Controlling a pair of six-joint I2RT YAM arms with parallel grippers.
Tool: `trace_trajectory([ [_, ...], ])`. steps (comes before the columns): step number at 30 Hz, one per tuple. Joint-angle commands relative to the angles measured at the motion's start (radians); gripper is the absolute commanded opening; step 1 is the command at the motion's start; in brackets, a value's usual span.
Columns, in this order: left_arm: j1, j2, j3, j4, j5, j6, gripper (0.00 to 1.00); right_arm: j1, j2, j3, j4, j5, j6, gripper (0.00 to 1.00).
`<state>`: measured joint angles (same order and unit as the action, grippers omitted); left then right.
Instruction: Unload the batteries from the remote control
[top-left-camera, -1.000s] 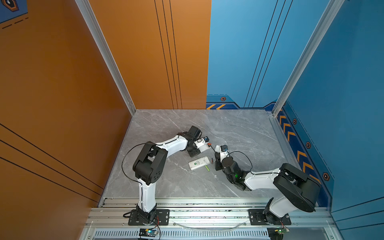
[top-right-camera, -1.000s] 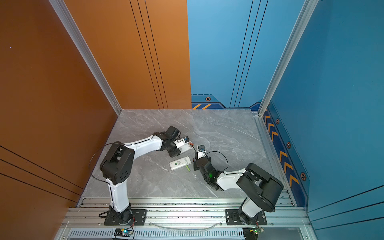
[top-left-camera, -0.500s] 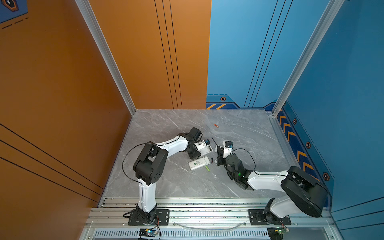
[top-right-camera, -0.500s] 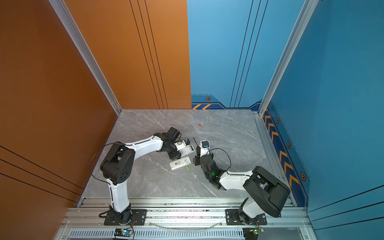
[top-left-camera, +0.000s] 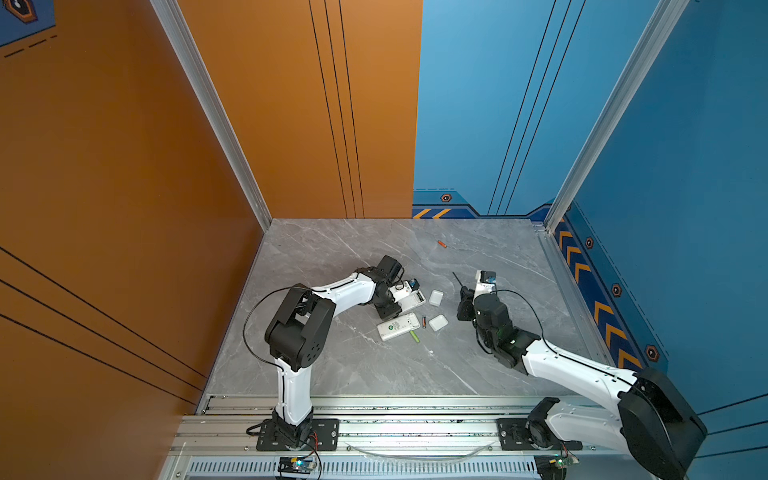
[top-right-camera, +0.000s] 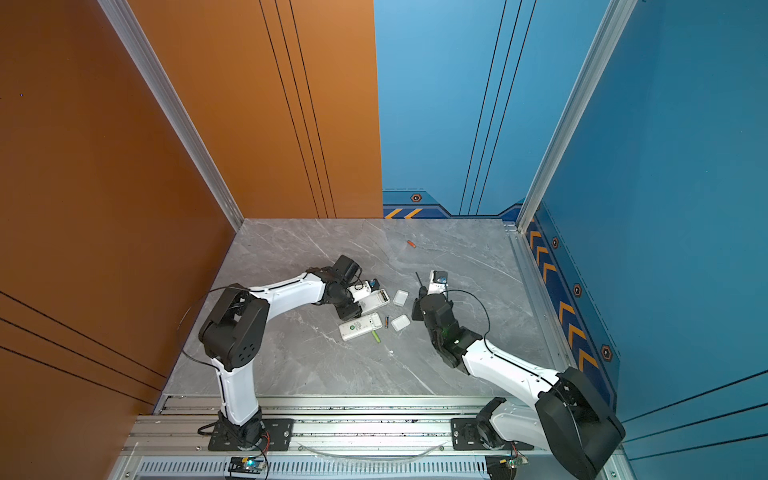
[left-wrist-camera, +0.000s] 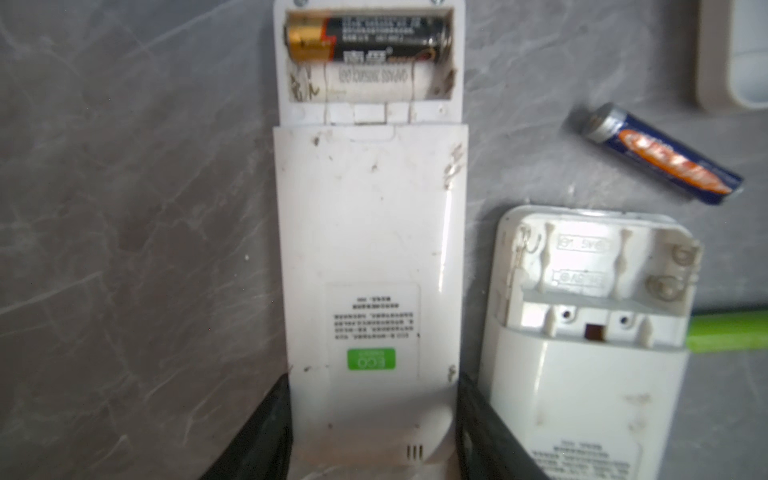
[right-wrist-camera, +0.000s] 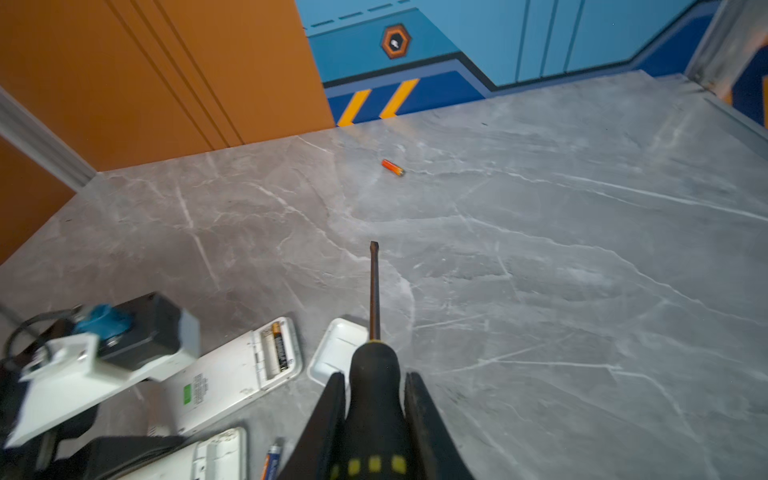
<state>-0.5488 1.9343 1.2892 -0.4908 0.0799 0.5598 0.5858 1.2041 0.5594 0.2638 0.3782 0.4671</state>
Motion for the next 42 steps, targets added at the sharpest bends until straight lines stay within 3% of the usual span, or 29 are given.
trace_trajectory([
  [1,0.003,-0.012,-0.034,-0.034,-0.024,0.011,0.43,-0.130,0.048,0.121,-0.115,-0.152,0.049,0.00],
  [7,-0.006,-0.021,-0.041,-0.008,-0.025,-0.008,0.64,-0.384,0.435,0.452,0.048,-0.421,0.065,0.00],
  [10,-0.008,-0.034,-0.046,0.004,-0.022,-0.025,0.83,-0.464,0.704,0.712,0.068,-0.553,0.138,0.00],
  [13,-0.010,-0.055,-0.055,0.016,-0.020,-0.049,0.88,-0.498,0.925,0.943,0.041,-0.564,0.172,0.00],
  [14,-0.012,-0.062,-0.055,0.018,-0.016,-0.056,0.96,-0.504,0.981,1.010,0.033,-0.583,0.183,0.00],
  [15,-0.016,-0.069,-0.056,0.018,-0.014,-0.063,0.98,-0.509,1.044,1.093,0.000,-0.604,0.185,0.00],
  [20,-0.036,-0.087,-0.060,0.021,-0.029,-0.071,1.00,-0.518,1.215,1.297,-0.129,-0.606,0.197,0.00],
  [27,-0.043,-0.114,-0.050,0.022,-0.070,-0.084,1.00,-0.528,1.287,1.354,-0.167,-0.649,0.199,0.00],
  [37,-0.041,-0.146,-0.063,0.024,-0.109,-0.095,0.99,-0.523,1.088,0.951,-0.001,-0.632,0.233,0.00],
  [42,-0.042,-0.158,-0.078,0.029,-0.124,-0.098,0.99,-0.512,1.029,0.856,0.050,-0.620,0.242,0.00],
])
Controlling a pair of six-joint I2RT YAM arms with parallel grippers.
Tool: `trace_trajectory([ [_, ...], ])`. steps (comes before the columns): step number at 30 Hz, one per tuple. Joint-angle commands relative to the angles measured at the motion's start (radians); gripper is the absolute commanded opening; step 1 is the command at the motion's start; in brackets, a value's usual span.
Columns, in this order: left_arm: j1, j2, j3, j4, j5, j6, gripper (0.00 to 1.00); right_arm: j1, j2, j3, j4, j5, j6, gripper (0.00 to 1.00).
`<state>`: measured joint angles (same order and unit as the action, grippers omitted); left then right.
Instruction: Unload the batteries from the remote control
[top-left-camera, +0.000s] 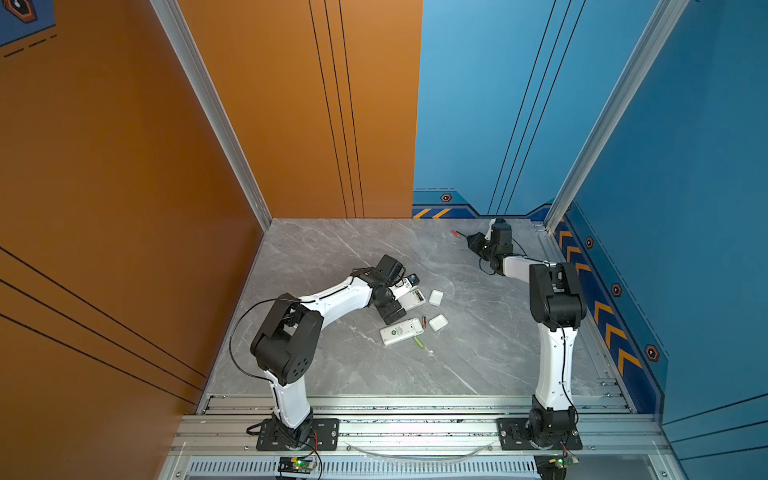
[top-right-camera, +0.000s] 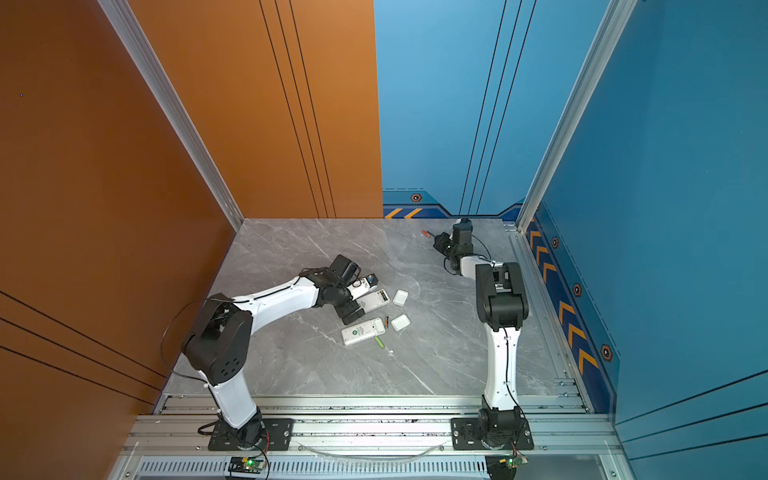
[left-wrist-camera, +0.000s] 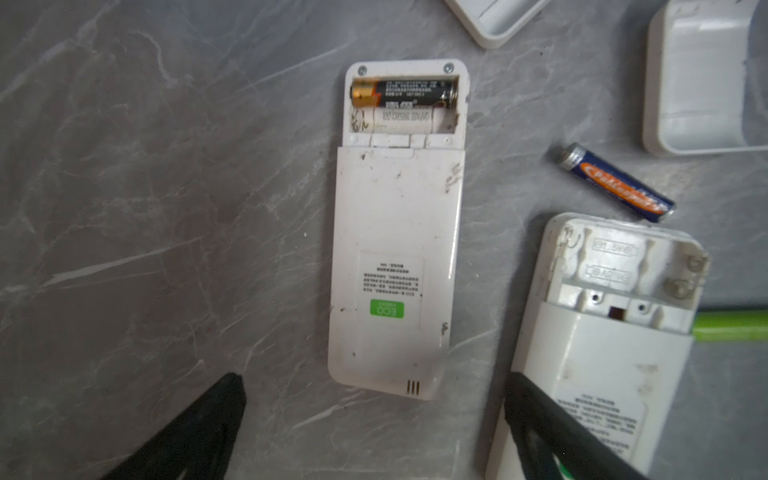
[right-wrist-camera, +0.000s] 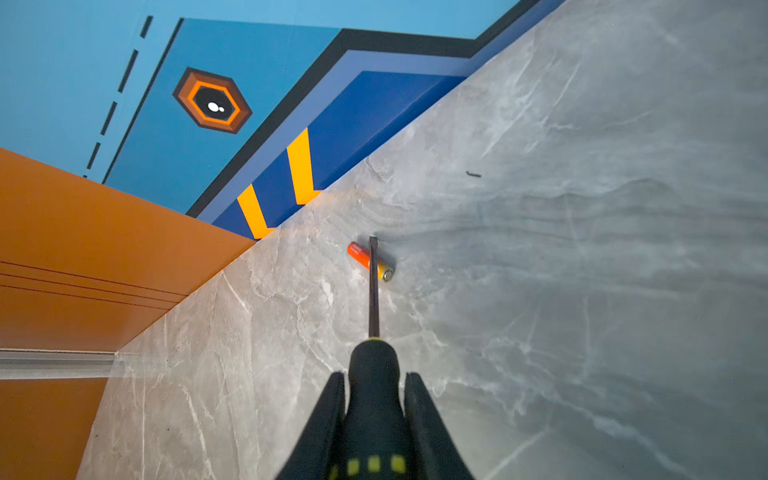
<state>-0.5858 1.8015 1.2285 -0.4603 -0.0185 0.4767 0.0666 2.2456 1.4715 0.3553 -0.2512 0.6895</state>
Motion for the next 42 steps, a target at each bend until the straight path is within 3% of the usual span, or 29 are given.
trace_trajectory([
  [1,-0.005,-0.029,-0.021,0.000,-0.029,-0.016,0.99,0.009,-0.017,-0.060,-0.042,-0.003,0.029,0.00],
  [8,0.000,-0.061,-0.059,0.021,-0.046,-0.036,0.99,0.045,-0.063,-0.117,-0.019,-0.030,0.020,0.00],
  [23,0.047,-0.083,-0.067,0.026,-0.140,-0.100,0.98,0.091,-0.023,-0.032,-0.073,-0.003,-0.002,0.00],
  [28,0.115,-0.025,0.096,-0.019,-0.061,-0.265,0.98,0.104,-0.035,-0.014,-0.108,-0.007,-0.015,0.00],
  [33,0.145,0.117,0.327,-0.118,0.009,-0.395,0.99,0.120,-0.046,-0.010,-0.111,-0.005,-0.016,0.00],
  [35,0.150,0.182,0.413,-0.150,-0.010,-0.442,1.00,0.129,-0.049,-0.009,-0.112,0.007,-0.019,0.00],
  [38,0.147,0.256,0.520,-0.185,-0.032,-0.475,0.99,0.136,-0.066,-0.019,-0.120,0.047,-0.012,0.00],
  [42,0.128,0.233,0.517,-0.146,0.023,-0.461,0.99,0.136,-0.164,-0.098,-0.101,0.138,-0.003,0.00],
])
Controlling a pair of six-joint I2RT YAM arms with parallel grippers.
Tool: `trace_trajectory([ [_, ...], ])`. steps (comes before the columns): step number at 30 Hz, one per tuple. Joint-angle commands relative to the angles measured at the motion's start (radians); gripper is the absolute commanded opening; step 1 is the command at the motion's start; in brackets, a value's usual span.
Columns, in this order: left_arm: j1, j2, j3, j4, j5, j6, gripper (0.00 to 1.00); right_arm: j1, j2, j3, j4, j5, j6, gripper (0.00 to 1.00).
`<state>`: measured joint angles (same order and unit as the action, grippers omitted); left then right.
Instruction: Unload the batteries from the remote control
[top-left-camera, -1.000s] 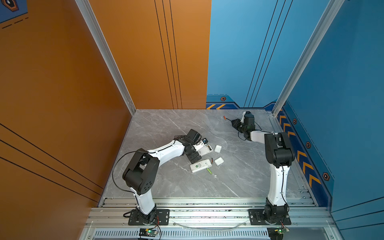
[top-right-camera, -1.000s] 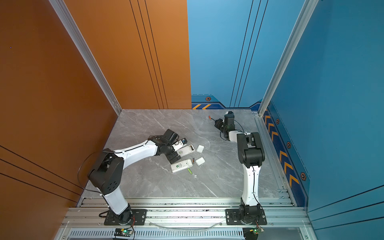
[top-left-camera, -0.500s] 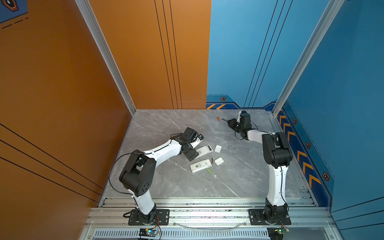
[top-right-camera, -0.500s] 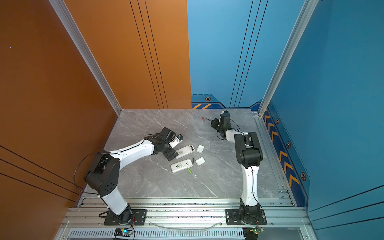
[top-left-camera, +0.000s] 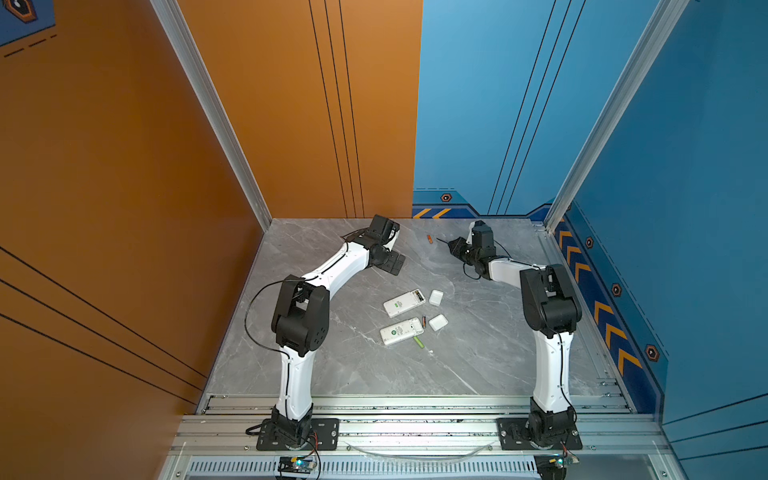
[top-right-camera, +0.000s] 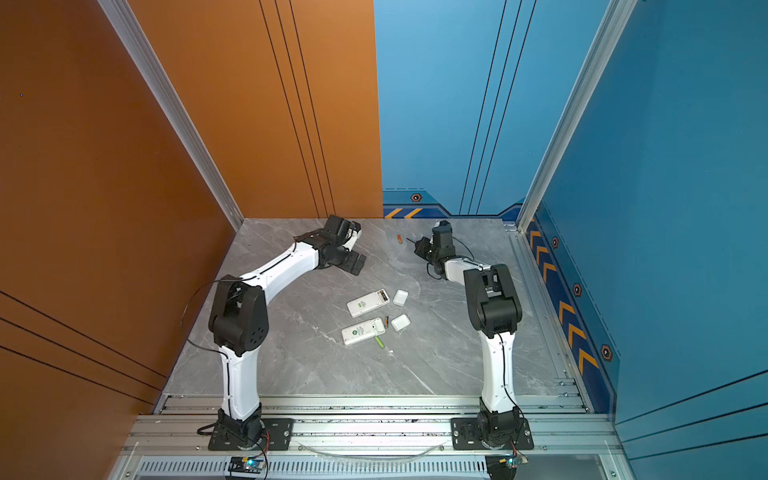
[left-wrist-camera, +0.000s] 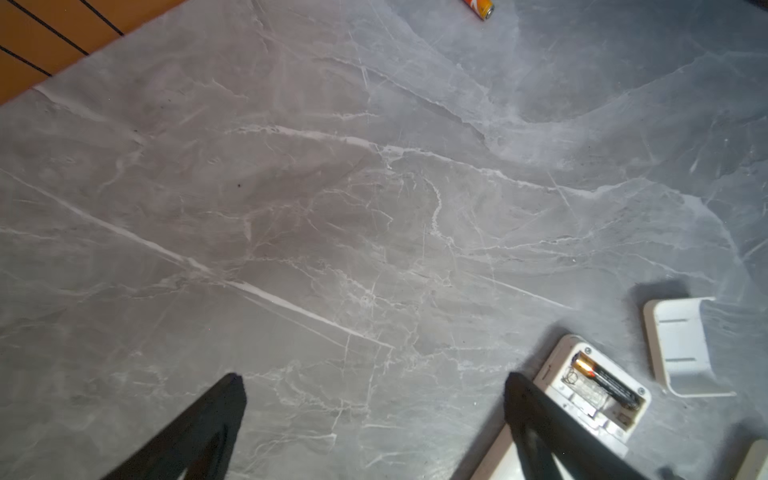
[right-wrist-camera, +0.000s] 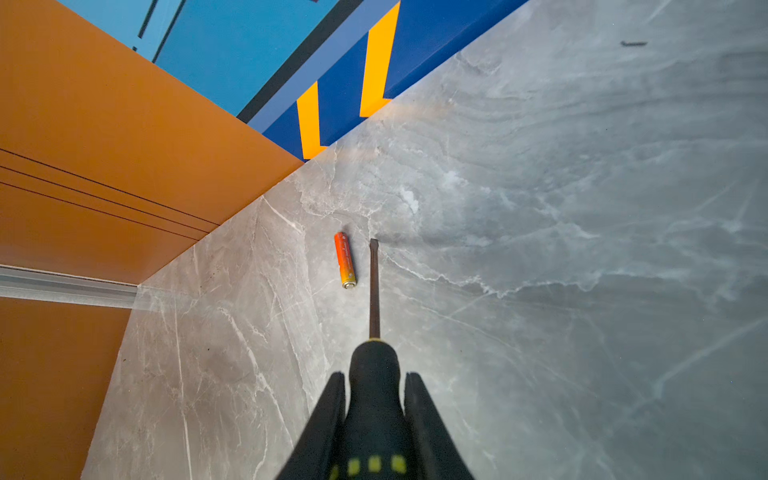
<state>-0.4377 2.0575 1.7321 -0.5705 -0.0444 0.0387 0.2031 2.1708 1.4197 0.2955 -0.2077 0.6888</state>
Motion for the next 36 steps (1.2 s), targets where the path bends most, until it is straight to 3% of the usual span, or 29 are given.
trace_trajectory([
  [1,-0.034,-0.039,-0.006,-0.026,0.049,0.007,1.00,-0.003,-0.138,-0.065,-0.053,0.111,-0.005,0.00],
  [6,-0.054,-0.160,-0.183,0.013,0.133,0.128,0.99,0.007,-0.342,-0.115,-0.292,0.118,-0.103,0.00],
  [12,-0.044,-0.322,-0.433,0.058,0.252,0.281,1.00,0.079,-0.527,-0.073,-0.777,-0.026,-0.224,0.00],
  [15,-0.066,-0.334,-0.491,0.058,0.229,0.331,1.00,0.152,-0.594,-0.100,-0.946,-0.069,-0.229,0.00],
  [22,-0.115,-0.242,-0.485,0.062,0.175,0.369,0.98,0.277,-0.624,-0.144,-1.045,-0.080,-0.182,0.00],
  [29,-0.147,-0.161,-0.465,0.107,0.046,0.377,0.93,0.278,-0.573,-0.114,-1.056,-0.087,-0.180,0.00],
  [36,-0.137,-0.133,-0.457,0.118,0.033,0.361,0.90,0.283,-0.564,-0.104,-1.055,-0.086,-0.190,0.00],
])
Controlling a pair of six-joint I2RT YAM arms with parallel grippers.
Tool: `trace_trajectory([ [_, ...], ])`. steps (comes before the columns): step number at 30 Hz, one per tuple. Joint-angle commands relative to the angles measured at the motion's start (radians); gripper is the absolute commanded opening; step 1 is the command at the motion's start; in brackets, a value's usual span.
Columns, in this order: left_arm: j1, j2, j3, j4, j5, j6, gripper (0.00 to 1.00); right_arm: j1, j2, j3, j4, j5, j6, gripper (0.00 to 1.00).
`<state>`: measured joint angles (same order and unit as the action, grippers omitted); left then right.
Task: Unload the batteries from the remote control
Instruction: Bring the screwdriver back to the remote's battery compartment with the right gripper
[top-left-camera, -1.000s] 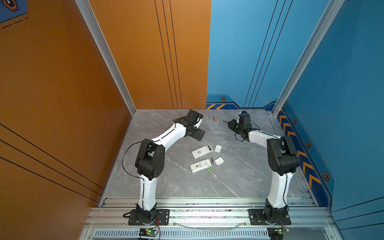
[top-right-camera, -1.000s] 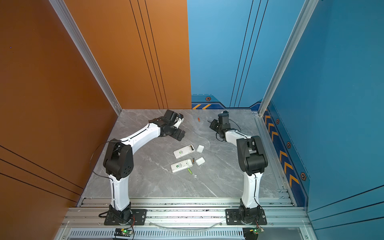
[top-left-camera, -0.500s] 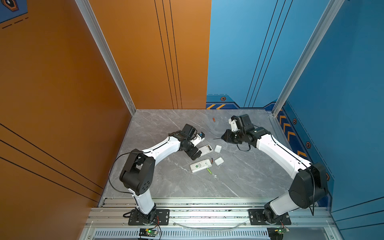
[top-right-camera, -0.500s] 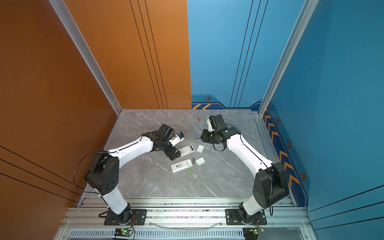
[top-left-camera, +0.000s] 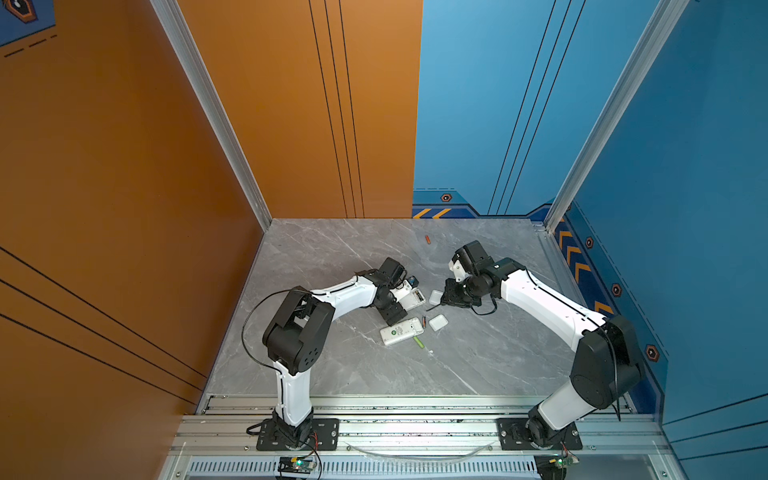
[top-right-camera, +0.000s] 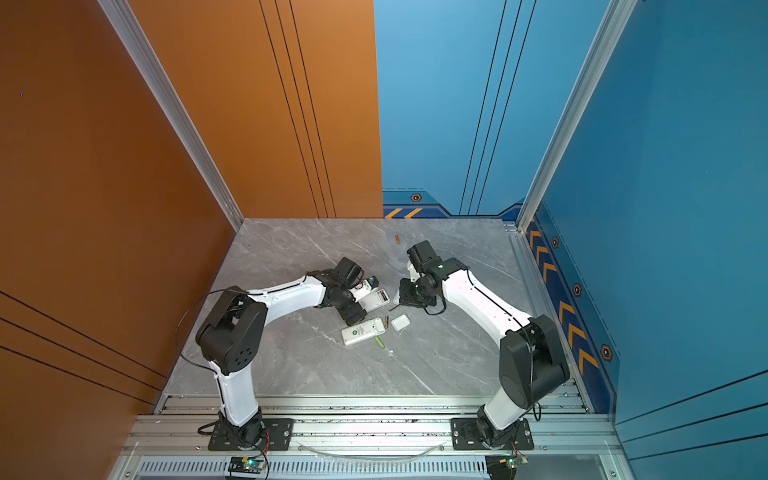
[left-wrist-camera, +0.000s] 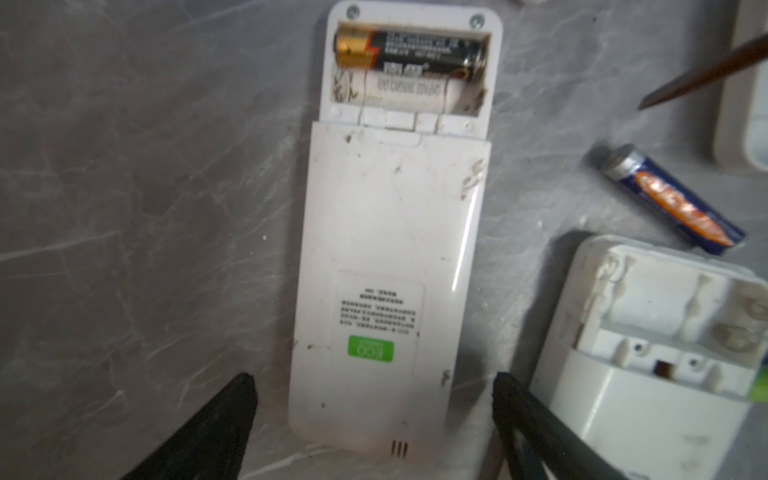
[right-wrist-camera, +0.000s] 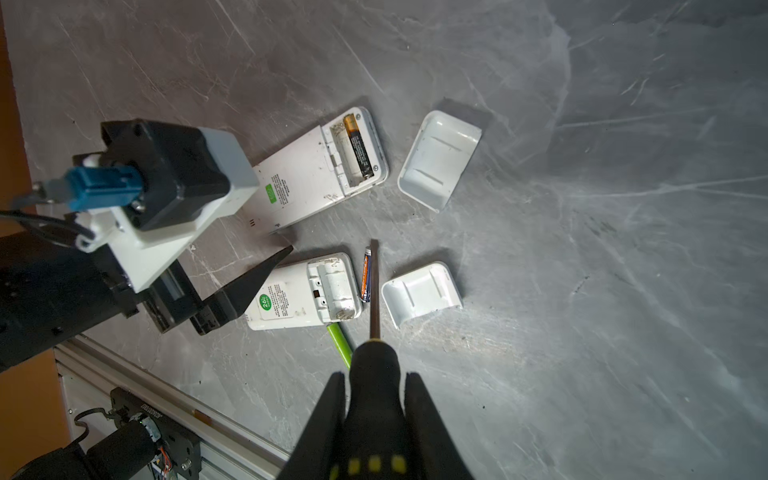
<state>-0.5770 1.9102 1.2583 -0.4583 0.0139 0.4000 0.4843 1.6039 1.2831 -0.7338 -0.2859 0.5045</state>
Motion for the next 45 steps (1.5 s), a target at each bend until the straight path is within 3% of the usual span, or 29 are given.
trace_trajectory([
  [1,0.004,0.016,0.020,0.006,-0.023,0.003,0.91,0.002,0.001,0.037,-0.026,-0.005,-0.006,0.00],
  [6,-0.004,0.060,0.067,-0.040,-0.014,0.022,0.85,0.002,-0.004,0.053,-0.027,0.002,-0.003,0.00],
  [9,-0.018,0.078,0.081,-0.061,-0.032,0.027,0.67,0.005,-0.003,0.074,-0.051,0.033,-0.001,0.00],
  [14,-0.031,0.055,0.053,-0.038,-0.061,0.039,0.52,0.014,-0.007,0.097,-0.096,0.112,0.004,0.00],
  [19,-0.058,-0.023,-0.044,0.053,-0.126,0.069,0.48,0.054,0.004,0.116,-0.101,0.105,-0.011,0.00],
  [26,-0.079,-0.112,-0.149,0.117,-0.135,0.115,0.45,0.105,0.014,0.125,-0.082,0.115,-0.011,0.00],
  [45,-0.094,-0.134,-0.173,0.144,-0.132,0.134,0.40,0.119,0.059,0.099,0.001,0.146,0.031,0.00],
])
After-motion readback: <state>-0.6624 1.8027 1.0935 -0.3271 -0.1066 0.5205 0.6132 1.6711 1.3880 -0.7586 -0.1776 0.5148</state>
